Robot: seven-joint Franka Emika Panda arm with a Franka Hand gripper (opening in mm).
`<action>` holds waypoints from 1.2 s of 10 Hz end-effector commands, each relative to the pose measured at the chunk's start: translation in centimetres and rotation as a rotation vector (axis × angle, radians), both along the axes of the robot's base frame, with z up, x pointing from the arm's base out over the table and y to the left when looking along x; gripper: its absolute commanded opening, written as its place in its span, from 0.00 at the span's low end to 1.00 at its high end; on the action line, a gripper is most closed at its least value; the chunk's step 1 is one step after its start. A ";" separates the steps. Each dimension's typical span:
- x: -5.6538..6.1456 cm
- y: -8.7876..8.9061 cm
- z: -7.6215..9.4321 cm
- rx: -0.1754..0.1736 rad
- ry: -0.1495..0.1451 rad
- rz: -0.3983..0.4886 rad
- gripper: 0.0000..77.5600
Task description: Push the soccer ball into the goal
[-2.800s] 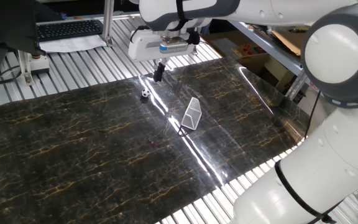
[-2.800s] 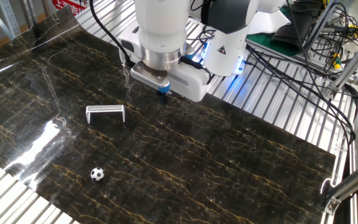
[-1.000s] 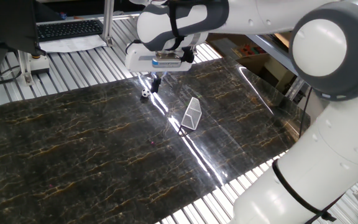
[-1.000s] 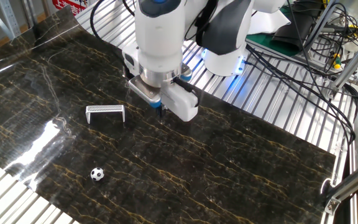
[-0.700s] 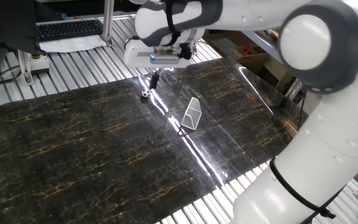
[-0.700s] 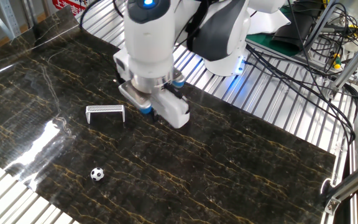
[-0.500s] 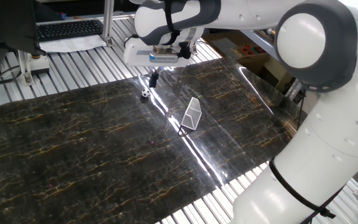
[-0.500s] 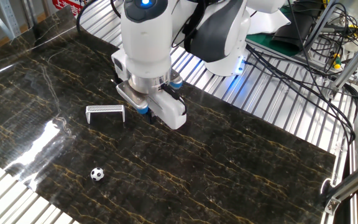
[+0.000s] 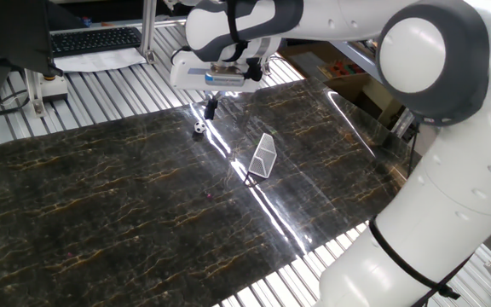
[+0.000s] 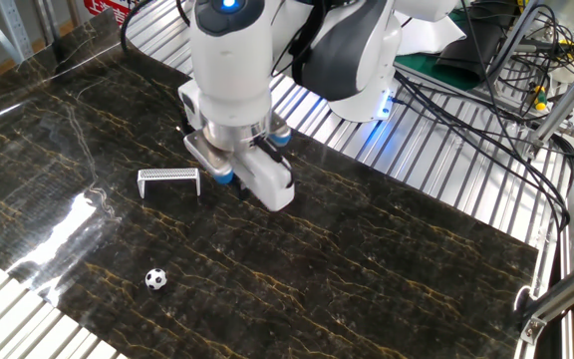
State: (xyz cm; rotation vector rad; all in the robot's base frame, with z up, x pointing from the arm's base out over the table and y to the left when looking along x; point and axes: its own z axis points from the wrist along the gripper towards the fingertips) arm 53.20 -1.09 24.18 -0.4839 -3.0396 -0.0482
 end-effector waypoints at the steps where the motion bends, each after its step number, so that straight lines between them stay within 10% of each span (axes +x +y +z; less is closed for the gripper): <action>1: 5.5 -0.8 -1.8 0.003 -0.024 -0.018 0.00; 4: 9.0 -2.2 -2.6 0.003 -0.029 -0.061 0.00; 12: 9.2 -2.3 -2.7 0.042 -0.027 -0.258 0.00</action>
